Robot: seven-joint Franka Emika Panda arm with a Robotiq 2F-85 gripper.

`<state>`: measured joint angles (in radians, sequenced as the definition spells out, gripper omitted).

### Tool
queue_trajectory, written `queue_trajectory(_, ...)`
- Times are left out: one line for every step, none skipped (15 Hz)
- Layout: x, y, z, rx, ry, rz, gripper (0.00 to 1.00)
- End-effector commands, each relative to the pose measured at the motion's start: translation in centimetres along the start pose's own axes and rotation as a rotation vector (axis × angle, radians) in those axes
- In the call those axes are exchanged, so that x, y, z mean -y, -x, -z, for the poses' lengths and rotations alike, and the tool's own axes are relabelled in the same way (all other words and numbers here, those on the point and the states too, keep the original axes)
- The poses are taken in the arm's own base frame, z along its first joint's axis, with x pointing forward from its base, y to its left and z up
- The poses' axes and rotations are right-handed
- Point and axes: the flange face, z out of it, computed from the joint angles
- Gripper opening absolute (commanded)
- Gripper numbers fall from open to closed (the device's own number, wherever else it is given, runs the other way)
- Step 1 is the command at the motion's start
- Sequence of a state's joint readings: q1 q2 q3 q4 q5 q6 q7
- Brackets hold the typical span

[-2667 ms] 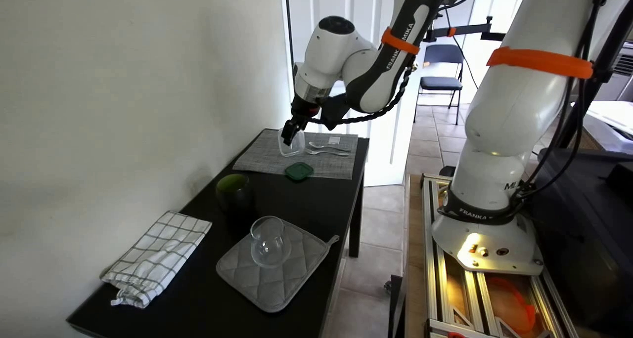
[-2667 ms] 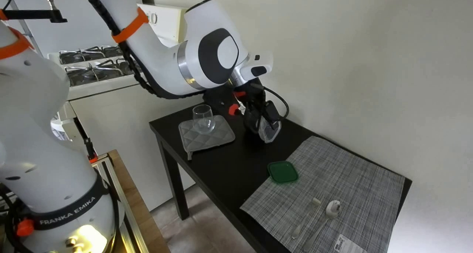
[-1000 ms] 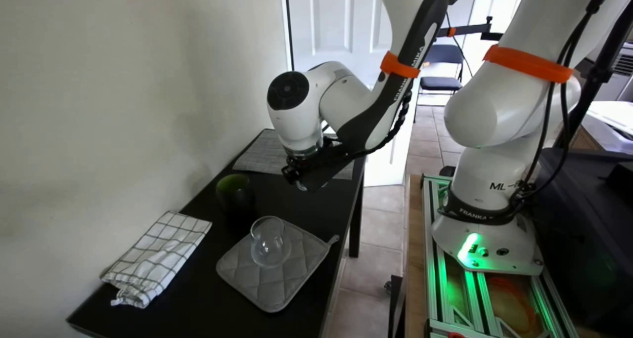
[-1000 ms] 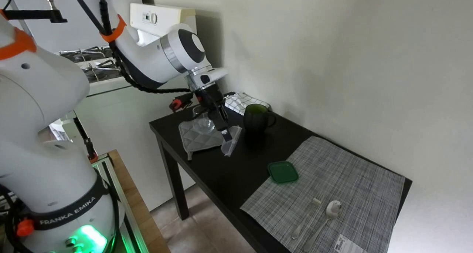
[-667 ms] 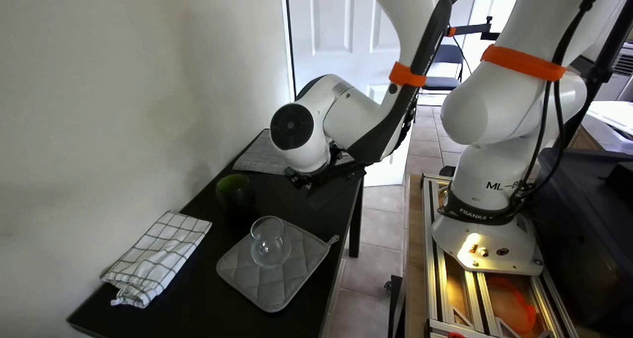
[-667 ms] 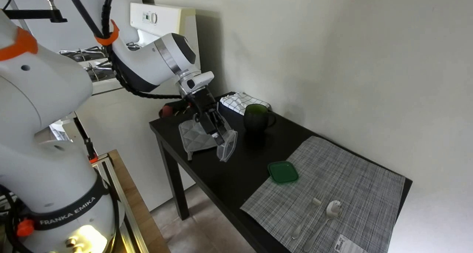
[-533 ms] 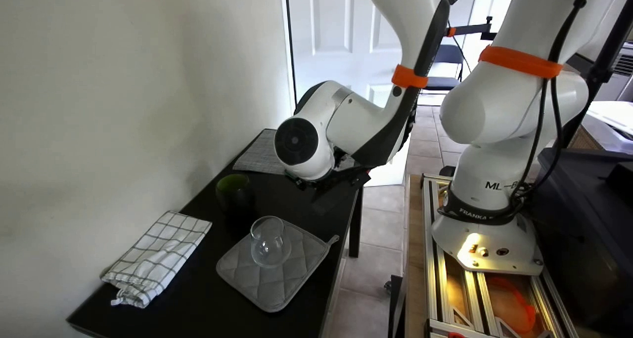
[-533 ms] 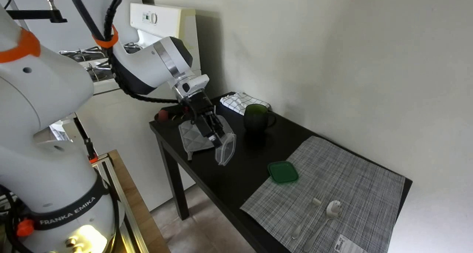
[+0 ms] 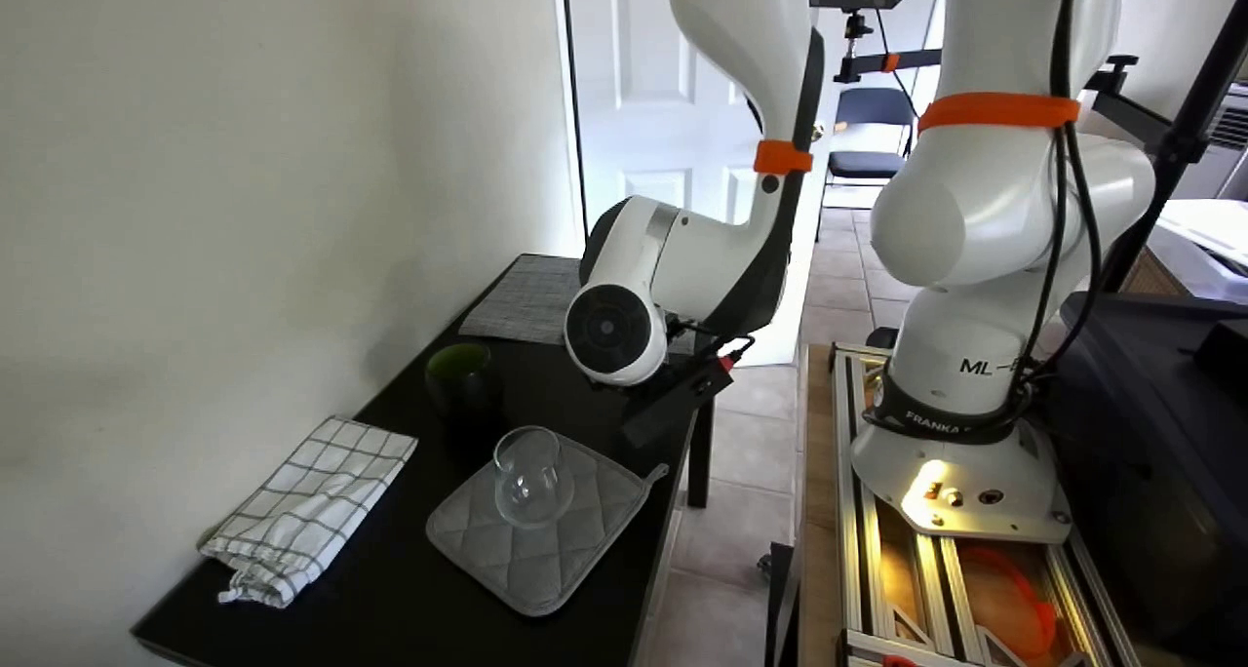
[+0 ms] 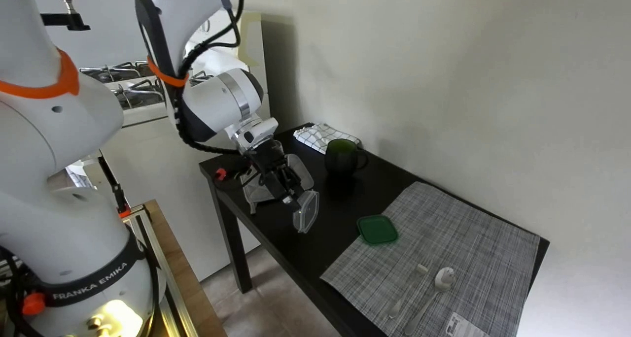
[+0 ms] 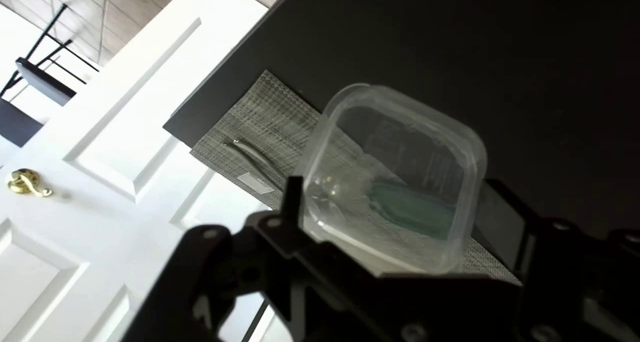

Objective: Turn the small lunchbox over

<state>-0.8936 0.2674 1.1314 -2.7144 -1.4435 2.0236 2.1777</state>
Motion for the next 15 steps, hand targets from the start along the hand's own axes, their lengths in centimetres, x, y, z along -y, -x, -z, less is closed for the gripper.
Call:
queue_trajectory(3.2,2.3,-3.0,0.021,-0.037,-0.054,0.61)
queue_trajectory(4.4,2.8,-3.9,0.024,-0.042,-0.058,0.61)
queue_trajectory(5.2,3.2,-4.8,0.012,-0.035,-0.050,0.61)
queue_trajectory(6.4,3.7,-5.6,0.019,-0.037,-0.054,0.61)
queue_trajectory(7.4,4.1,-6.2,0.027,-0.034,-0.056,0.61)
queue_trajectory(8.3,4.1,-6.6,0.028,-0.027,-0.063,0.61)
queue_trajectory(9.1,3.7,-6.6,0.007,-0.026,-0.082,0.61)
queue_trajectory(10.0,3.2,-6.3,-0.001,-0.042,-0.089,0.97)
queue_trajectory(10.6,2.7,-5.7,-0.006,-0.055,-0.100,0.97)
queue_trajectory(11.2,2.2,-5.4,-0.013,-0.065,-0.106,1.00)
queue_trajectory(11.6,1.8,-5.0,-0.014,-0.074,-0.111,1.00)
queue_trajectory(11.9,1.4,-4.7,-0.010,-0.080,-0.125,0.99)
queue_trajectory(12.0,1.1,-4.5,-0.008,-0.079,-0.135,1.00)
queue_trajectory(12.0,0.6,-4.3,-0.010,-0.077,-0.146,1.00)
queue_trajectory(11.7,0.3,-4.0,-0.002,-0.070,-0.157,1.00)
